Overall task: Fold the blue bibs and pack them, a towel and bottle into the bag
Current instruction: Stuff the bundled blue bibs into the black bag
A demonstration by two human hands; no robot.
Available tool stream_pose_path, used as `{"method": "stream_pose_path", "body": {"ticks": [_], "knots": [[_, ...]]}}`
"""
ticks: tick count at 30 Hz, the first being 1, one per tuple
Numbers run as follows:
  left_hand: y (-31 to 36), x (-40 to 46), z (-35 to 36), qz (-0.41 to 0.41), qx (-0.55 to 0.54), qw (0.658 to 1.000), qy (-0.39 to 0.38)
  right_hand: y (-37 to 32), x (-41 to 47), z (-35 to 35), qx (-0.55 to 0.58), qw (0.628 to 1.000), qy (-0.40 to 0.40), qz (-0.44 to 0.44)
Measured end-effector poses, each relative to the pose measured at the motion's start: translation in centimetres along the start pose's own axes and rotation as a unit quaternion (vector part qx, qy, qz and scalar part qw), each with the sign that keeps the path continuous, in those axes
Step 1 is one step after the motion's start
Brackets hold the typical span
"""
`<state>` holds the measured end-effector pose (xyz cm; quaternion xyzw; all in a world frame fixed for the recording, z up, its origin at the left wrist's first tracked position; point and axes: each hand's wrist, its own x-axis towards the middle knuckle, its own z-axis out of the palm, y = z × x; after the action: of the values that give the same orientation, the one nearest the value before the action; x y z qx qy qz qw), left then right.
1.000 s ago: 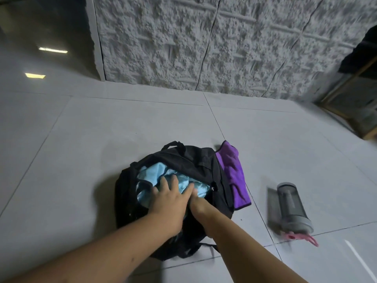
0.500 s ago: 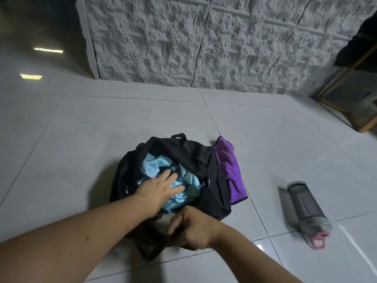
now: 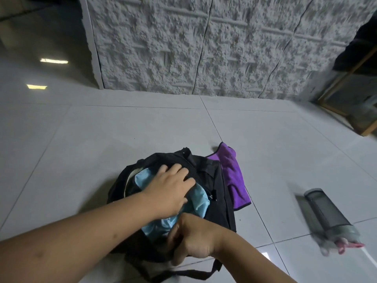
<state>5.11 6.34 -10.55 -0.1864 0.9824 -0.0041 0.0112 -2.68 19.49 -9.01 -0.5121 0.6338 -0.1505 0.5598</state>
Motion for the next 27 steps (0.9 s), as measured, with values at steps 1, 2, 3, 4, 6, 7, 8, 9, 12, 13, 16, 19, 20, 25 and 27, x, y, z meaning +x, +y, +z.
{"method": "stream_pose_path", "body": {"ticks": [1,2,3,4,6,7,8,9,12,13,16,19,20,25,27], "knots": [[0.3,0.2,0.6,-0.036,0.005,0.999,-0.038,0.1,-0.5,0.0,-0.014,1.0,-0.016,0.012],[0.7,0.6,1.3,-0.064,-0.003,0.994,-0.094,0.0,0.0,0.2,-0.026,0.999,-0.029,0.023],[1.2,1.1,2.1,-0.078,-0.015,0.986,-0.146,-0.6,0.6,0.6,-0.031,0.998,-0.035,0.03],[1.7,1.6,2.7,-0.078,-0.026,0.978,-0.192,-0.5,1.6,0.7,-0.035,0.998,-0.011,0.052],[2.5,2.3,3.6,-0.047,-0.028,0.967,-0.247,4.9,4.2,0.4,-0.102,0.986,0.116,0.059],[3.1,2.5,3.8,-0.022,-0.015,0.965,-0.263,7.7,8.5,0.5,-0.053,0.974,0.186,0.121],[3.5,2.6,4.1,0.002,-0.001,0.962,-0.272,9.1,11.4,0.5,0.0,0.967,0.189,0.169],[3.8,2.7,4.5,0.022,0.004,0.961,-0.275,8.9,13.1,0.5,0.027,0.961,0.178,0.208],[3.4,2.8,5.1,0.033,-0.037,0.964,-0.262,5.6,7.1,0.1,-0.12,0.974,0.089,0.169],[2.9,2.7,4.9,0.028,-0.063,0.964,-0.256,2.7,4.0,-0.3,-0.195,0.972,0.032,0.125],[1.1,2.1,3.6,-0.043,-0.126,0.969,-0.21,-2.1,0.4,-2.1,-0.166,0.971,0.005,0.171],[-0.5,1.4,2.8,-0.14,-0.041,0.981,-0.126,-3.3,1.1,-2.7,-0.26,0.936,0.111,0.209],[-0.9,1.1,2.9,-0.154,-0.016,0.981,-0.119,-3.7,1.7,-2.6,-0.264,0.93,0.154,0.204],[-1.6,0.4,3.9,-0.128,0.034,0.979,-0.154,-2.3,6.4,-2.3,-0.247,0.929,0.182,0.206],[-1.9,-0.1,5.3,-0.136,0.027,0.979,-0.146,-0.1,8.2,-2.3,-0.243,0.933,0.135,0.228]]}}
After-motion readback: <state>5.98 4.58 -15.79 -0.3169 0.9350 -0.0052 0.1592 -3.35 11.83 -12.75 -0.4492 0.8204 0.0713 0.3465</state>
